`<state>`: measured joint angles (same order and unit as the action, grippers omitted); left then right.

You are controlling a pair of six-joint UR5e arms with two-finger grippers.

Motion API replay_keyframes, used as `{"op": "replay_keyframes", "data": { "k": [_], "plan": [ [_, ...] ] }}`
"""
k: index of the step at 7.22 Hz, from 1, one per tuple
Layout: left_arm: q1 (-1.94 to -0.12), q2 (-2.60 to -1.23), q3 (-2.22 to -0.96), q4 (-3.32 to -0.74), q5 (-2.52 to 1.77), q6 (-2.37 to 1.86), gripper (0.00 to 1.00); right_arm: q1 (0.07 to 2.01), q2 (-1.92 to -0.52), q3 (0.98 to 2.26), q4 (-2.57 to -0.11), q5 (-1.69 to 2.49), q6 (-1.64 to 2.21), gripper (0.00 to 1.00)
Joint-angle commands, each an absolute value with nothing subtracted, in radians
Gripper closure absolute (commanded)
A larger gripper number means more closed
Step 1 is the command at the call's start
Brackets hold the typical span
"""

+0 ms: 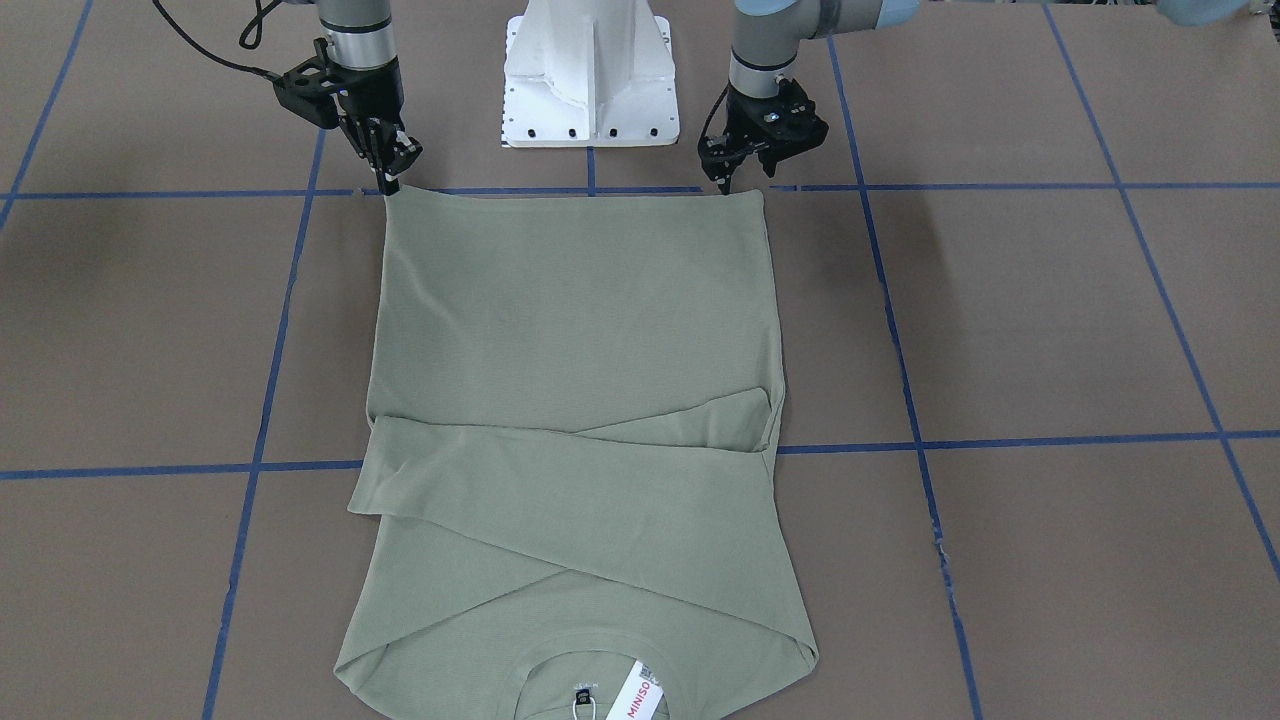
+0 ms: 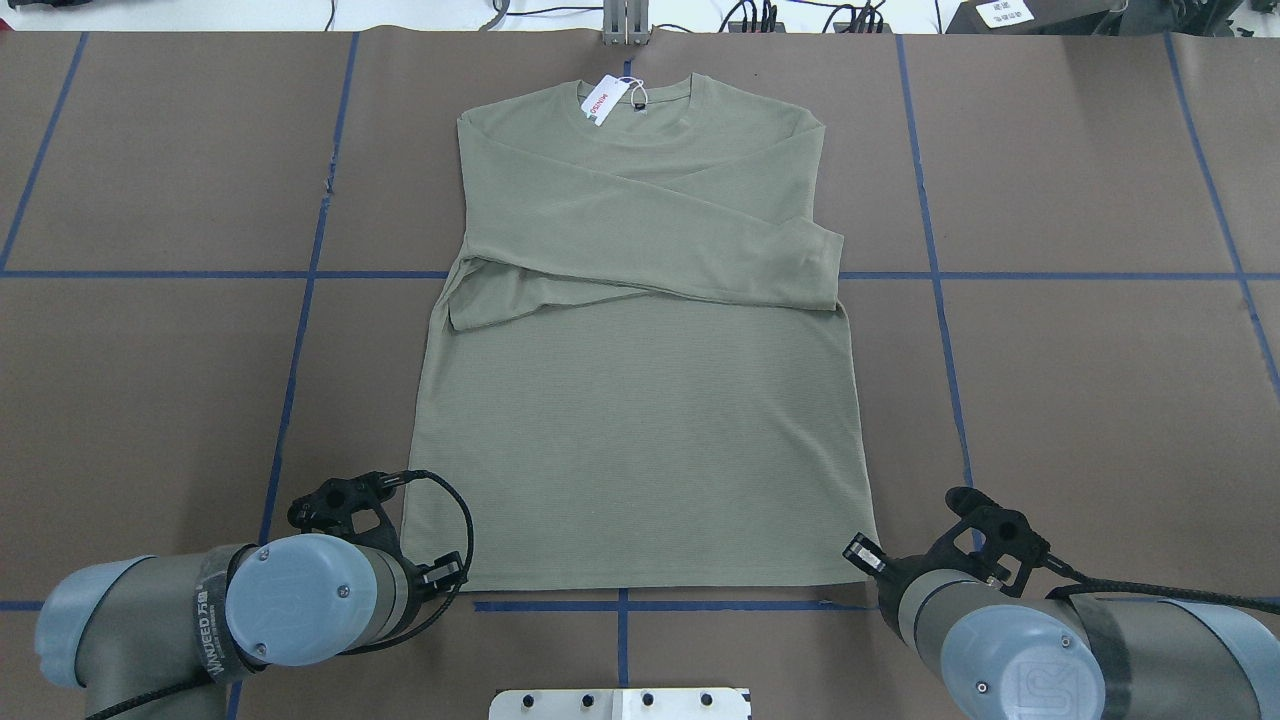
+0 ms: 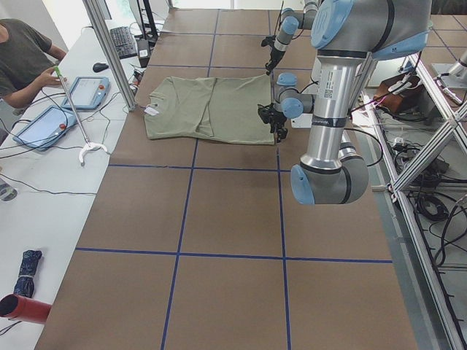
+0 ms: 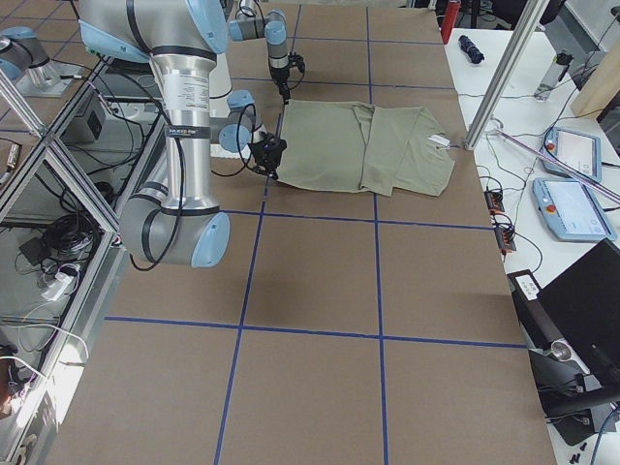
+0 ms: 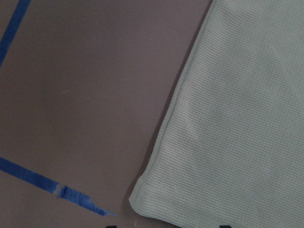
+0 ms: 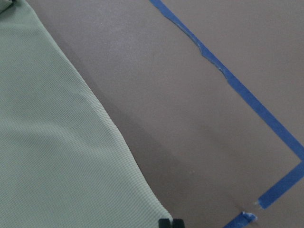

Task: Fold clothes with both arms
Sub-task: 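Move the left gripper to the other hem corner and grasp both hem corners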

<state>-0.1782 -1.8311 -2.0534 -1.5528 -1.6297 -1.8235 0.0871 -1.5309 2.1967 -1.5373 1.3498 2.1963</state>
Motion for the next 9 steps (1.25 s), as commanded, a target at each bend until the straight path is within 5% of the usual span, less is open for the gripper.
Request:
{"op": "replay_keyframes", "data": {
  "k": [1,9],
  "plan": [
    [-0.175,-1.833,-2.04,-1.552,-1.629,-1.818,0.25,0.086,-1.531,2.197,-1.537,1.35,2.195,1.0],
    [-0.187,-1.836,-2.023,-1.552,-1.628,-1.804,0.37,0.091,-1.529,2.2,-1.537,1.348,2.186,1.0]
  ]
}}
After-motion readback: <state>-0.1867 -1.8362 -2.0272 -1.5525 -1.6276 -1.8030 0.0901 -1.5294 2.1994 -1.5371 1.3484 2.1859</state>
